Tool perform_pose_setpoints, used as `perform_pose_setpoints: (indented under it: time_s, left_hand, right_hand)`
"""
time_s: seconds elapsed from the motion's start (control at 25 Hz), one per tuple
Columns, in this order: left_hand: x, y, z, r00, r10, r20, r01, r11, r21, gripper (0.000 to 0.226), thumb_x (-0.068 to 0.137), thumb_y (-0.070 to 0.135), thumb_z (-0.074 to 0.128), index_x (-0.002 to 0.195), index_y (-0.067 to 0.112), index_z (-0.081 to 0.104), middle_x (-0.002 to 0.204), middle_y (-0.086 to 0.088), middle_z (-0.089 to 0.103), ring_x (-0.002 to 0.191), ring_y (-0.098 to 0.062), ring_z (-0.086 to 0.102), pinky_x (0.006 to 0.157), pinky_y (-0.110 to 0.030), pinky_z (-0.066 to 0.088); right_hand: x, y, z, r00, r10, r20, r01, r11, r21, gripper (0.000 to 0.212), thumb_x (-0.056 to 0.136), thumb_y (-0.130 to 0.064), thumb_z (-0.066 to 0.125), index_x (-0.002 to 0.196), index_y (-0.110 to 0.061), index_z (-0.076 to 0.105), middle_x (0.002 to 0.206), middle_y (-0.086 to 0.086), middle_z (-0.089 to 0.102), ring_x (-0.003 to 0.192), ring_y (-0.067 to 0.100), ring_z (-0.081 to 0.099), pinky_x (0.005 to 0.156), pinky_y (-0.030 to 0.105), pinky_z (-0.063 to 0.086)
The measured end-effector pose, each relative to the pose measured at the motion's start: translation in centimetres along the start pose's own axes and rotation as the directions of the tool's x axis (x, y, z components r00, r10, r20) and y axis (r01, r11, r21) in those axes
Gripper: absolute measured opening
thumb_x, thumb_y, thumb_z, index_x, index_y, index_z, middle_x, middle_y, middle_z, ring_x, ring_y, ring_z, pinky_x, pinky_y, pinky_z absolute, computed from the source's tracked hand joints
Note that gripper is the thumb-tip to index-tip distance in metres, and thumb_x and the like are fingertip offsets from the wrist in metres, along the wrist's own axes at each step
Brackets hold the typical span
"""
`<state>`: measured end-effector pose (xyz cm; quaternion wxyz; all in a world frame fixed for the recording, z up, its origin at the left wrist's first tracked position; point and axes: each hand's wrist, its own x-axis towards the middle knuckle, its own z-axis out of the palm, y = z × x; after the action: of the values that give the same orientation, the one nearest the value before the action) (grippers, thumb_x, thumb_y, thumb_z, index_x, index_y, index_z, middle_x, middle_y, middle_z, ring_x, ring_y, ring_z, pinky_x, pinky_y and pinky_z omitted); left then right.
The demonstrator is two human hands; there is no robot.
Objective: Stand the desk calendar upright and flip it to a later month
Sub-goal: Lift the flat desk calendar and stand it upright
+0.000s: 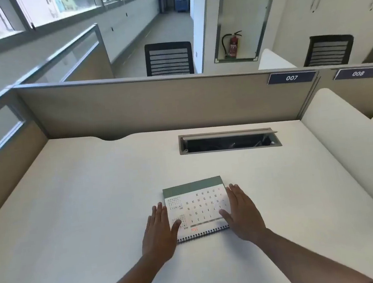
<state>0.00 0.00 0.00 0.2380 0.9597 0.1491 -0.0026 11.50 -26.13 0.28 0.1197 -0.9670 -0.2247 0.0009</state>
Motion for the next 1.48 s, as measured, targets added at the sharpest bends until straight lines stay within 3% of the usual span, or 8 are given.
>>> perform_pose_setpoints:
  time_s: [0.16,0.32,0.44,0.56,0.64,0.84,1.08,1.48]
  left_hand:
    - [-3.0,-0.7,2.7,0.986,-0.162,0.026,0.164,0.966,-0.198,0.052,0.098,0.052,0.033,0.134,0.018,0.048,0.167,-0.005,0.014,0.154,-0.023,0.008,0.121,-0.038,0.022]
    - [-4.9,-0.5,4.0,0.981,-0.193,0.034,0.194,0.931,-0.308,0.051,0.098,0.049,0.039,0.140,0.019,0.046,0.166,-0.004,0.017,0.154,-0.023,0.007,0.120,-0.038,0.019]
    - [-4.7,-0.1,3.7,0.974,-0.214,0.077,0.228,0.898,-0.377,0.052,0.098,0.045,0.046,0.142,0.018,0.046,0.164,-0.005,0.023,0.153,-0.024,0.008,0.122,-0.041,0.018]
    - [-4.6,1.1,2.5,0.971,-0.226,0.077,0.233,0.829,-0.509,0.033,0.097,0.040,0.051,0.125,0.022,0.057,0.137,-0.002,0.055,0.139,-0.028,0.039,0.105,-0.037,0.040]
    - [-4.9,1.8,1.4,0.970,-0.235,0.064,0.223,0.749,-0.624,0.019,0.096,0.040,0.054,0.108,0.027,0.061,0.114,0.005,0.064,0.118,-0.022,0.056,0.088,-0.029,0.044]
    - [-5.1,3.3,-1.8,0.970,-0.237,0.047,0.169,0.527,-0.833,0.018,0.094,0.037,0.061,0.101,0.053,0.065,0.108,0.029,0.070,0.104,0.007,0.062,0.088,-0.025,0.048]
    - [-4.1,3.7,-5.6,0.944,-0.323,-0.063,0.079,0.409,-0.909,0.053,0.090,0.030,0.068,0.139,0.022,0.050,0.142,0.006,0.054,0.133,-0.011,0.047,0.113,-0.041,0.039]
    - [-3.4,2.6,-7.0,0.923,-0.354,-0.153,0.004,0.405,-0.914,0.045,0.090,0.016,0.067,0.132,0.021,0.052,0.135,0.002,0.058,0.128,-0.016,0.052,0.113,-0.048,0.040]
  right_hand:
    - [-2.9,0.2,1.8,0.967,0.251,0.047,-0.256,0.949,0.186,0.074,0.095,-0.051,0.052,0.154,-0.011,0.033,0.147,0.006,0.046,0.137,0.027,0.039,0.109,0.038,0.040]
    - [-3.7,-0.1,2.8,0.890,0.434,0.138,-0.455,0.831,0.320,0.043,0.093,-0.046,0.057,0.126,-0.019,0.055,0.119,0.004,0.052,0.115,0.028,0.049,0.085,0.035,0.044]
    - [-4.0,-0.7,2.8,0.845,0.490,0.216,-0.533,0.732,0.424,0.034,0.090,-0.041,0.062,0.120,-0.025,0.065,0.110,-0.003,0.049,0.111,0.024,0.053,0.087,0.033,0.045]
    - [-4.3,-0.9,2.5,0.826,0.504,0.251,-0.555,0.655,0.512,0.034,0.085,-0.038,0.067,0.117,-0.026,0.067,0.114,-0.002,0.055,0.110,0.023,0.059,0.094,0.038,0.051]
    - [-4.3,-1.1,1.9,0.826,0.496,0.267,-0.548,0.597,0.586,0.037,0.081,-0.036,0.070,0.117,-0.026,0.066,0.115,-0.001,0.063,0.102,0.019,0.065,0.091,0.039,0.054]
    - [-4.0,-2.4,-0.9,0.851,0.500,0.161,-0.432,0.491,0.756,0.031,0.083,-0.038,0.075,0.109,-0.030,0.060,0.117,-0.006,0.060,0.102,0.002,0.060,0.085,0.032,0.050]
    - [-2.2,-4.3,-4.7,0.884,0.466,0.033,-0.216,0.346,0.913,0.031,0.090,-0.047,0.069,0.115,-0.028,0.064,0.122,-0.012,0.061,0.119,0.004,0.056,0.100,0.030,0.043]
    - [-1.7,-5.6,-5.4,0.931,0.362,0.050,-0.160,0.282,0.946,0.026,0.096,-0.035,0.066,0.121,-0.027,0.066,0.125,-0.009,0.069,0.117,0.003,0.061,0.101,0.028,0.046]
